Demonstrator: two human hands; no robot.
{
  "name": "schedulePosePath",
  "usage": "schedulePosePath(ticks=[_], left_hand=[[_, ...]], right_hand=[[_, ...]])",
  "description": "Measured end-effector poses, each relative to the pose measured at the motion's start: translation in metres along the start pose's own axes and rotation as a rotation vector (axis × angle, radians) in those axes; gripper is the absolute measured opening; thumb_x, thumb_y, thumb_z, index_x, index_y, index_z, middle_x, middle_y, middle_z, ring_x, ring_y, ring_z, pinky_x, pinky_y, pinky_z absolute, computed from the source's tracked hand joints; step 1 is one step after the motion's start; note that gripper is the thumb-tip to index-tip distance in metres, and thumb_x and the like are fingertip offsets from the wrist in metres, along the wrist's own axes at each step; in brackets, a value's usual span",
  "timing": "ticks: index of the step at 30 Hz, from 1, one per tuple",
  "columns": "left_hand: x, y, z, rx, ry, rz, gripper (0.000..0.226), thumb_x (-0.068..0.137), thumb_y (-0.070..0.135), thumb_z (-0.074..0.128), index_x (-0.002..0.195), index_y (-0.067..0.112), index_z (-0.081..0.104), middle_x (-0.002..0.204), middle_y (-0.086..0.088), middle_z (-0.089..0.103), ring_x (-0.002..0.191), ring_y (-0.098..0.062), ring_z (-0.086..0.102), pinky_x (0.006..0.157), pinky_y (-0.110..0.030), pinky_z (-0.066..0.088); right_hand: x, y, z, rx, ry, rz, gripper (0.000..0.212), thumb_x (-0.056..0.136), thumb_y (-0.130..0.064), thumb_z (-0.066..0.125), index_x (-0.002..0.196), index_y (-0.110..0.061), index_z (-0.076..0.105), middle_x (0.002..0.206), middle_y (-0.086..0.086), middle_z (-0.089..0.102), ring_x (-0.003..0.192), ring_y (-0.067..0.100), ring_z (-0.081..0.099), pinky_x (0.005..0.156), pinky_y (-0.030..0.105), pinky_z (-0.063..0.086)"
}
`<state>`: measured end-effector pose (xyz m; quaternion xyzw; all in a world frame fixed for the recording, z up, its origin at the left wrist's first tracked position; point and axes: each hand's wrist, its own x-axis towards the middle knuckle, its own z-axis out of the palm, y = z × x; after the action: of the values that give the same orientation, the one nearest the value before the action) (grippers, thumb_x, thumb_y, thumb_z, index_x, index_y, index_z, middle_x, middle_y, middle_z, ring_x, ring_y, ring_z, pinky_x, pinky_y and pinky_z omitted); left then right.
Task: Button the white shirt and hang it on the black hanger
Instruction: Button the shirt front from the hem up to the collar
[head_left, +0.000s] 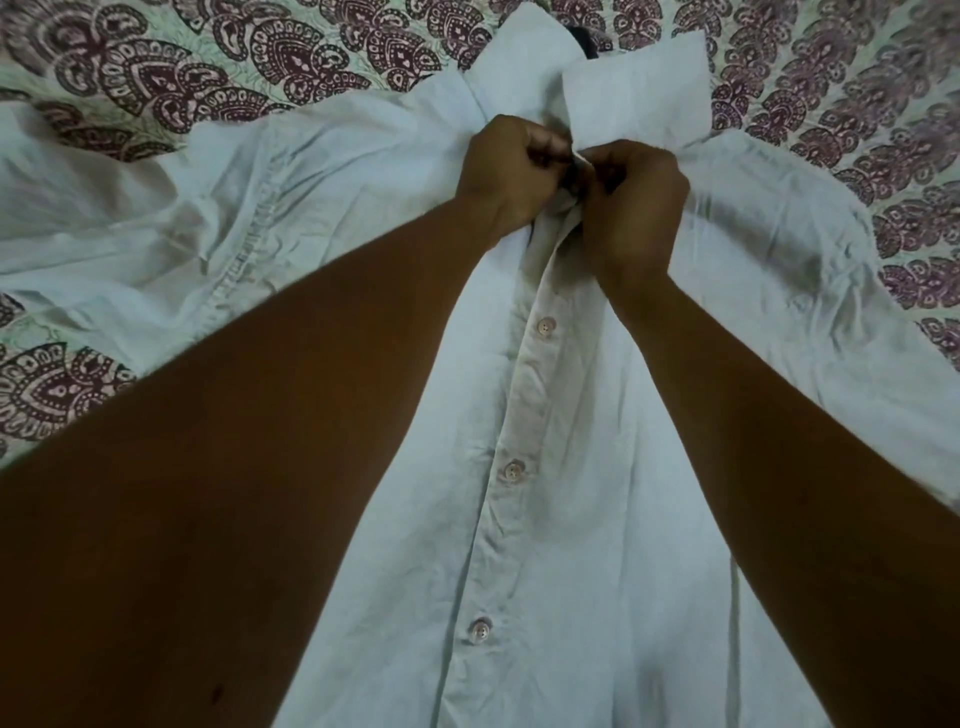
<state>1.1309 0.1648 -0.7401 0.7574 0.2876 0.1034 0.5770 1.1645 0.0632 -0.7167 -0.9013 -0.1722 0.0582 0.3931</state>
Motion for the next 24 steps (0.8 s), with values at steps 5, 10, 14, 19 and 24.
schedulePosePath(ticks=[5, 10, 14, 19, 24], left_hand=[[0.001, 0.001, -0.002, -0.083, 0.020, -0.001, 0.037, 0.083, -0.005, 0.055, 0.074, 0.028, 0.040, 0.072, 0.002, 0.051, 0.065, -0.008, 0.047, 0.060, -0.014, 0.042], [0.000, 0.000, -0.006, -0.108, -0.027, 0.031, 0.038, 0.084, -0.013, 0.048, 0.072, 0.021, 0.035, 0.066, -0.003, 0.042, 0.064, -0.018, 0.042, 0.056, -0.017, 0.039], [-0.004, -0.001, -0.009, -0.187, -0.073, 0.047, 0.039, 0.080, -0.018, 0.047, 0.074, 0.018, 0.035, 0.068, -0.007, 0.043, 0.074, -0.022, 0.042, 0.060, -0.021, 0.039], [-0.002, 0.001, -0.008, -0.191, -0.055, 0.018, 0.038, 0.078, -0.017, 0.045, 0.072, 0.018, 0.035, 0.071, -0.010, 0.044, 0.068, -0.019, 0.040, 0.058, -0.022, 0.037], [-0.002, 0.001, -0.008, -0.142, -0.047, 0.013, 0.039, 0.080, -0.009, 0.053, 0.072, 0.024, 0.035, 0.067, 0.002, 0.045, 0.068, -0.013, 0.045, 0.058, -0.016, 0.039]], right_hand=[[-0.001, 0.000, 0.001, -0.018, -0.003, -0.035, 0.027, 0.079, 0.004, 0.047, 0.082, -0.005, 0.073, 0.081, 0.012, 0.070, 0.078, 0.021, 0.064, 0.071, 0.032, 0.051], [0.007, 0.004, -0.001, -0.087, -0.081, -0.104, 0.022, 0.081, -0.001, 0.051, 0.083, -0.005, 0.073, 0.083, 0.013, 0.071, 0.080, 0.022, 0.065, 0.075, 0.034, 0.050], [0.009, 0.013, -0.003, -0.070, -0.086, -0.183, 0.016, 0.082, -0.011, 0.060, 0.089, -0.013, 0.074, 0.089, 0.004, 0.071, 0.081, 0.013, 0.064, 0.069, 0.016, 0.046], [0.011, 0.018, -0.005, -0.049, -0.024, -0.284, 0.016, 0.080, -0.015, 0.065, 0.091, -0.008, 0.074, 0.093, 0.010, 0.070, 0.086, 0.017, 0.065, 0.074, 0.018, 0.047], [0.017, 0.011, -0.014, -0.179, -0.122, -0.434, 0.017, 0.080, -0.016, 0.063, 0.085, -0.005, 0.074, 0.090, 0.016, 0.069, 0.084, 0.028, 0.064, 0.074, 0.042, 0.049]])
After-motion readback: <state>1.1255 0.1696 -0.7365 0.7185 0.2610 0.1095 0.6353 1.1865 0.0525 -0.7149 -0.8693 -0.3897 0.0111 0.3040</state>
